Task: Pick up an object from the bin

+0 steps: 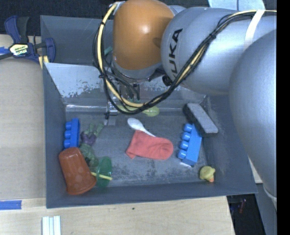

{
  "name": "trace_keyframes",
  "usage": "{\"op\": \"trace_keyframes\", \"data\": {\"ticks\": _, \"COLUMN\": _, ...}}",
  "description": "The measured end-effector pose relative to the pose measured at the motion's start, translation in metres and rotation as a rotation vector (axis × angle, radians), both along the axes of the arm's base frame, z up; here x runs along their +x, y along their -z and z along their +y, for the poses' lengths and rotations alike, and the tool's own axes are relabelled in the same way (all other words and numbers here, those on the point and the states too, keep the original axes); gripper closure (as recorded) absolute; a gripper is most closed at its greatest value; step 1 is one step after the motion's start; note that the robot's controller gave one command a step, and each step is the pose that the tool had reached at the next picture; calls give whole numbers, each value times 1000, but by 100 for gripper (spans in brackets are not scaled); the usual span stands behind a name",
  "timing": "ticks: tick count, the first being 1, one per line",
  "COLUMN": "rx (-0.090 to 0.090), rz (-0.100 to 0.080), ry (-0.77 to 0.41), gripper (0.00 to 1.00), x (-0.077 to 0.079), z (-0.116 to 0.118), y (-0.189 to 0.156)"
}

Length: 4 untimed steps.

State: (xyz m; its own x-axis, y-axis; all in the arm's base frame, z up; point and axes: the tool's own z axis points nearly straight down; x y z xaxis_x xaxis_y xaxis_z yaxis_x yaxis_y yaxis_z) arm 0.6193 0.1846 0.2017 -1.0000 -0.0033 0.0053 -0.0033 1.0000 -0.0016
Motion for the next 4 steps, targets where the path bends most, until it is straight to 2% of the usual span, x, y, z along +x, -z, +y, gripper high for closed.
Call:
{"op": "trace_keyframes", "data": {"ticks": 1, "rx": 2, "rz": -8, "ry": 3, "gripper": 0, "x": 2, "z": -1, "y": -5}}
{"op": "trace_keyframes", "data": {"ticks": 2, "rx": 2, "rz": -9, "ry": 117, "gripper": 0, "x": -15, "z": -71, "y": 30}}
{"op": "trace_keyframes", "data": {"ticks": 3, "rx": 7, "rz": -15, "ry": 49, "gripper": 0, "x": -13, "z": -109, "y": 55}}
{"op": "trace_keyframes", "data": {"ticks": 4, "rx": 4, "rz": -17, "ry": 57, "gripper": 0, "x": -37, "z": -154, "y": 129}}
